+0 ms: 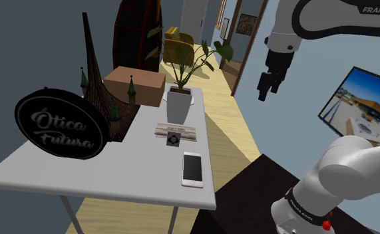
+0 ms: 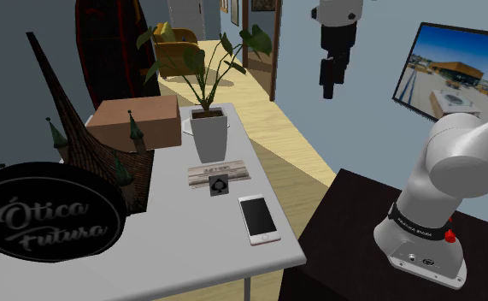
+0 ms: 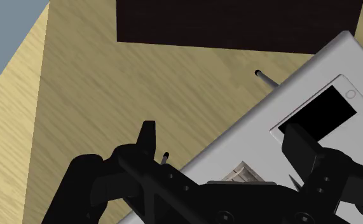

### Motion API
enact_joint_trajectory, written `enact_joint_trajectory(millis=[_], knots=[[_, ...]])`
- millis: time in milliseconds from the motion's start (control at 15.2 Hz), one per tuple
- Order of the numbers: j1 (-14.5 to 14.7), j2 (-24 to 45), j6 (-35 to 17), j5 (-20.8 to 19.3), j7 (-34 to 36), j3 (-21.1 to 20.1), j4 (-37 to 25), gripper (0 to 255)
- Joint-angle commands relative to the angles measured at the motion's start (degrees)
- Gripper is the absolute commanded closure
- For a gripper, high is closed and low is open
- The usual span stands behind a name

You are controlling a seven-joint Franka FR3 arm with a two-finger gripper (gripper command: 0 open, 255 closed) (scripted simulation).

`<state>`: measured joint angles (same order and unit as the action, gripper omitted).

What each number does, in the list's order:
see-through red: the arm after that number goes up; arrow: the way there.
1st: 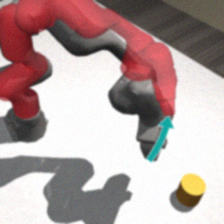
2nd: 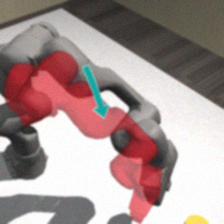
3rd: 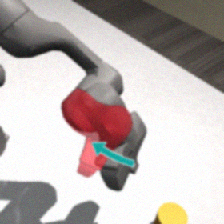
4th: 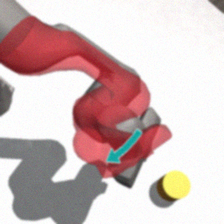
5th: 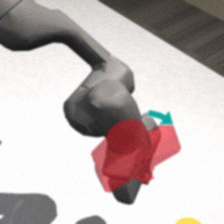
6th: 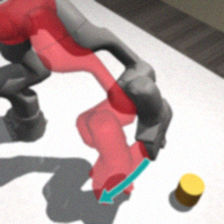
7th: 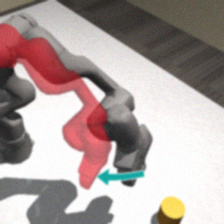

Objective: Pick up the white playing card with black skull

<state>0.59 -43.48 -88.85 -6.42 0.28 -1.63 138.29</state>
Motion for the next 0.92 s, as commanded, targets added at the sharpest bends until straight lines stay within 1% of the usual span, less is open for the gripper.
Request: enact_joint_trajectory(millis=[0, 462, 858], knots=[[0.0, 0.0, 0.0, 0.0, 0.0, 0.0, 0.0, 0], [-0.2, 7.3, -10.4, 6.6, 15.0, -6.3, 3.7, 0], [-0.6, 17.2, -20.2, 10.6, 27.2, -11.4, 3.3, 0]])
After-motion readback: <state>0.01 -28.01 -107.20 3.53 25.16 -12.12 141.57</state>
